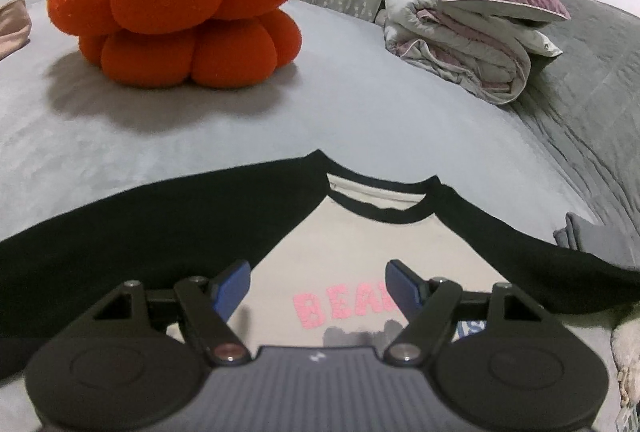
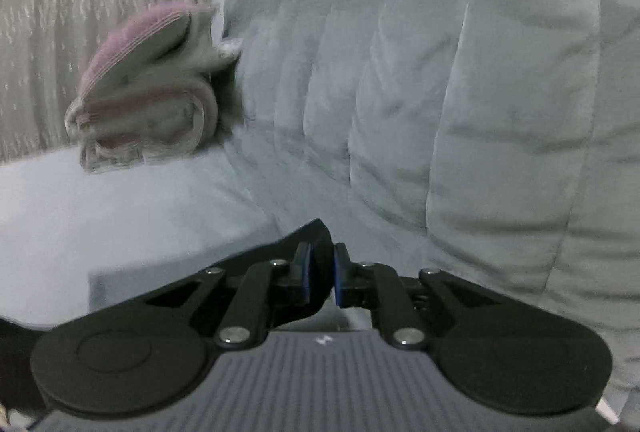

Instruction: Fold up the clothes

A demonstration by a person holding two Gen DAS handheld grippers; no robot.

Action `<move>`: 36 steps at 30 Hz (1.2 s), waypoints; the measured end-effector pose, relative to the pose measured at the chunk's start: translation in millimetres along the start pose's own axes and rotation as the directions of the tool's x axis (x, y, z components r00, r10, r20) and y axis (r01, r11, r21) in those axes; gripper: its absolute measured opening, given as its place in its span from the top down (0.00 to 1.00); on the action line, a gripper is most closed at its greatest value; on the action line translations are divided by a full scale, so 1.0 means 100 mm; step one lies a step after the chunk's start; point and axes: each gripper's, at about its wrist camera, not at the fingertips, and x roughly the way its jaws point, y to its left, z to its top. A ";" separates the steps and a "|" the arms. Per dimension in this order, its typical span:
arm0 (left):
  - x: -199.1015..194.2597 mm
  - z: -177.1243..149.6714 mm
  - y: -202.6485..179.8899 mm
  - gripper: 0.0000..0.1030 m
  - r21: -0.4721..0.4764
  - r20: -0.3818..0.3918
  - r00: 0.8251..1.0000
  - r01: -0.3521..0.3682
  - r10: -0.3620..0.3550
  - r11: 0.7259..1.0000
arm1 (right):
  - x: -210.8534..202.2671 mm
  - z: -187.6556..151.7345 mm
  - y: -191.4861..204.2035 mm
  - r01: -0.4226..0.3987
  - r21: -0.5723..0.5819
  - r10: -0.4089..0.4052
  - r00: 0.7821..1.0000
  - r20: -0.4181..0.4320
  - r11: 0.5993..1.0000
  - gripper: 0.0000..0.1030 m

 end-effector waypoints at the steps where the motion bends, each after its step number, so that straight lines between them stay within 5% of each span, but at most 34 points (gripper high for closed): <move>1: 0.01 -0.01 0.00 0.27 0.000 -0.005 1.000 -0.001 0.001 1.000 | 0.09 -0.06 0.00 0.010 -0.003 -0.010 0.999 -0.053 1.000 0.89; 5: 0.03 -0.02 -0.02 0.27 -0.001 -0.014 1.000 0.006 -0.006 1.000 | 0.26 -0.17 -0.10 0.009 0.057 -0.001 0.990 -0.142 0.998 0.88; 14: 0.06 -0.04 -0.06 0.26 0.007 -0.024 1.000 0.013 -0.013 1.000 | -0.02 -0.02 -0.01 -0.043 0.069 0.039 0.998 0.053 0.997 0.88; 20: 0.11 -0.07 -0.07 0.25 0.006 -0.041 0.999 0.018 -0.018 1.000 | 0.26 -0.13 -0.03 0.005 -0.012 -0.007 0.986 -0.165 1.000 0.79; 24: 0.15 -0.08 -0.07 0.25 0.009 -0.050 0.999 0.022 -0.021 1.000 | 0.14 0.03 -0.08 0.014 0.017 -0.013 0.999 -0.048 1.000 0.37; 26: 0.17 -0.09 -0.08 0.25 0.013 -0.057 0.998 0.026 -0.025 1.000 | 0.16 0.10 -0.09 -0.018 0.025 0.018 0.999 -0.030 1.000 0.37; 30: 0.21 -0.11 -0.10 0.25 0.023 -0.069 0.997 0.033 -0.031 0.999 | 0.43 0.09 0.02 -0.115 -0.034 0.110 0.986 -0.123 0.993 0.37; 33: 0.23 -0.11 -0.10 0.25 0.024 -0.075 0.997 0.036 -0.034 0.999 | 0.52 -0.01 0.26 -0.173 -0.161 0.142 0.972 -0.188 0.972 0.52; 36: 0.25 -0.11 -0.08 0.25 0.019 -0.082 0.996 0.035 -0.033 0.999 | 0.46 -0.16 0.58 -0.204 -0.376 0.129 0.968 -0.215 0.904 0.56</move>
